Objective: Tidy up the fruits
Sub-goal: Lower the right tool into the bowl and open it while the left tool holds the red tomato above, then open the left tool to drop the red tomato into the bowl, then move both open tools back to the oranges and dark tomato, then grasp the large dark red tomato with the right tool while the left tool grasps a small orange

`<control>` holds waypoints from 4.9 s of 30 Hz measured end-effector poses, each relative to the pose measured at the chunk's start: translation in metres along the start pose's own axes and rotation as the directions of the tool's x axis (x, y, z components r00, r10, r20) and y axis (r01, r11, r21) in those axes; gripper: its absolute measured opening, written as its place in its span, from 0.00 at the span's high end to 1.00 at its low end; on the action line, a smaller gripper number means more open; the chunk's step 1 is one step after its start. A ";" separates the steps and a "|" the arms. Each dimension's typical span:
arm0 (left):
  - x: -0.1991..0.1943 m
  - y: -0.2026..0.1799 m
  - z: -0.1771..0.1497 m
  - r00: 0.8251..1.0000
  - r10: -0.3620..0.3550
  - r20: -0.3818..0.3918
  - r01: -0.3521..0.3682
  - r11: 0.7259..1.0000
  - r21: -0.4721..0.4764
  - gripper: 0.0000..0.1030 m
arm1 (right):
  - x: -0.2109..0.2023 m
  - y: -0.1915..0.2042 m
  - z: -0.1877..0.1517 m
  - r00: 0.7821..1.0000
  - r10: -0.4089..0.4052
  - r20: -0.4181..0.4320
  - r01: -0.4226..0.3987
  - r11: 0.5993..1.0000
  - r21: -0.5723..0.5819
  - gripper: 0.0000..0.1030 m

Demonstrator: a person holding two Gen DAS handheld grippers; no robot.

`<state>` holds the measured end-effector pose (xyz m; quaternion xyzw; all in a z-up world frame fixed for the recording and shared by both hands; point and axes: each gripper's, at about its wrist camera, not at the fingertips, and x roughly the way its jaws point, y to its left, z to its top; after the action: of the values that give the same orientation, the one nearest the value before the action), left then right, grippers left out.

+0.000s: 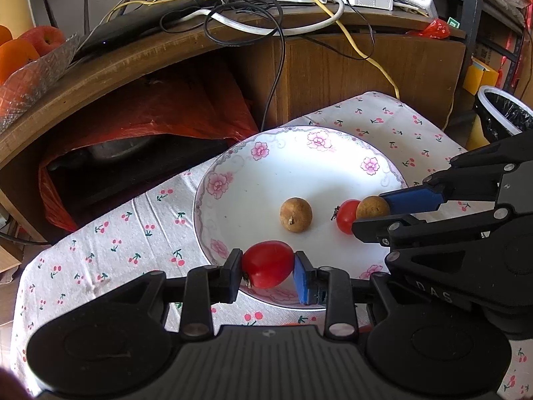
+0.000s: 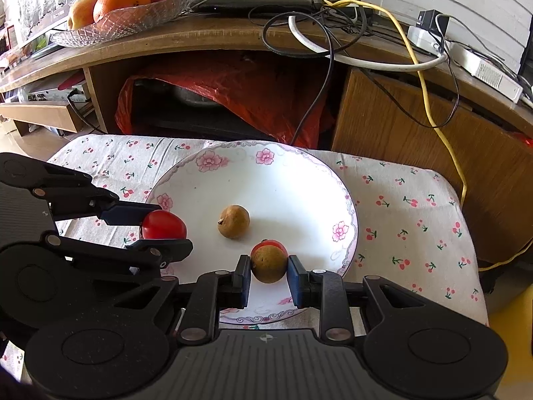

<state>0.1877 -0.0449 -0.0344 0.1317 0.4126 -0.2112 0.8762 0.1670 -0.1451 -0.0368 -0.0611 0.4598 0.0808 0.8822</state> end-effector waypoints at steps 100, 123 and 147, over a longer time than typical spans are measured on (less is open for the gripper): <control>-0.061 0.001 -0.022 0.994 0.002 0.106 -0.006 0.999 0.034 0.48 | -0.057 0.021 -0.028 0.999 -0.015 0.029 0.014 1.000 0.010 0.54; -0.066 0.017 -0.088 0.994 -0.103 -0.026 0.105 0.993 0.052 0.47 | -0.040 0.029 -0.053 0.993 0.095 -0.068 -0.099 0.994 -0.055 0.54; -0.057 0.016 -0.094 0.983 -0.170 -0.069 0.172 0.985 0.031 0.47 | -0.007 0.038 -0.040 0.960 0.229 -0.163 -0.252 0.958 -0.139 0.59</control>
<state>0.0998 0.0223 -0.0477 0.1189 0.4473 -0.2888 0.8381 0.1235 -0.1155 -0.0549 -0.0802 0.5190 0.2193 0.8223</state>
